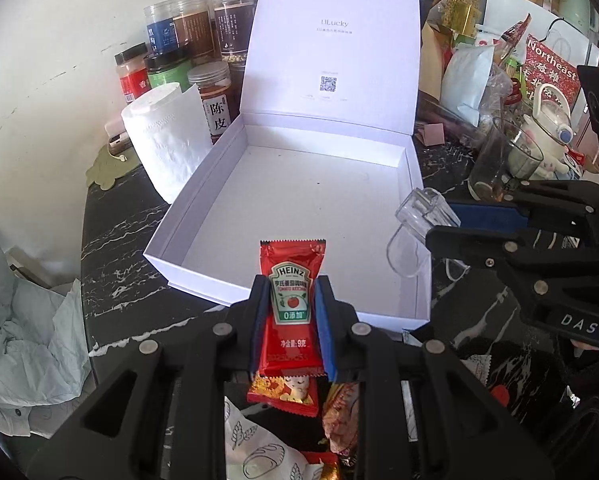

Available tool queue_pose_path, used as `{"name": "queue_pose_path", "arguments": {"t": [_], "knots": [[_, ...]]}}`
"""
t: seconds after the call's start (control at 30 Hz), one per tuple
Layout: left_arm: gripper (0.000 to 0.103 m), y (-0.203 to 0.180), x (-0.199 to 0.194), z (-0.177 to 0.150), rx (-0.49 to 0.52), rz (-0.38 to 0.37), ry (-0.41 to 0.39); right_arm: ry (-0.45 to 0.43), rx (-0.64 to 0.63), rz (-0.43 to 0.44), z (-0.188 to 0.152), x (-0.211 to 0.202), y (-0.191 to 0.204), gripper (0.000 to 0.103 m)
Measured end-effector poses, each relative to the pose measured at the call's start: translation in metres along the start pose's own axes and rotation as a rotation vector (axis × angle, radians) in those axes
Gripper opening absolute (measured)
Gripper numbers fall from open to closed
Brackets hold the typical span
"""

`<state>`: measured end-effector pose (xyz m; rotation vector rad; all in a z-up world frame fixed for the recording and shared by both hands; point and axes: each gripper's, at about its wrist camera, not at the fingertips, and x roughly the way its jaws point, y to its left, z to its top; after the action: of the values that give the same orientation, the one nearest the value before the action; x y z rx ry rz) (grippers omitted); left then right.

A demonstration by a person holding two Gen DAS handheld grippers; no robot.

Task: Organize objects
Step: 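Carry the ketchup packet and clear piece into the white box with both tools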

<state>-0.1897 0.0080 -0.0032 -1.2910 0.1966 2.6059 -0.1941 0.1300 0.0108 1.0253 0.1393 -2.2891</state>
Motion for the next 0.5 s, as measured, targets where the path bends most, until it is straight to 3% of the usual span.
{"name": "queue_pose_path", "arguments": {"t": [0.5], "knots": [[0.022, 0.020, 0.036, 0.053, 0.020, -0.042, -0.006, -0.035, -0.005, -0.012, 0.054, 0.027, -0.020, 0.022]]}}
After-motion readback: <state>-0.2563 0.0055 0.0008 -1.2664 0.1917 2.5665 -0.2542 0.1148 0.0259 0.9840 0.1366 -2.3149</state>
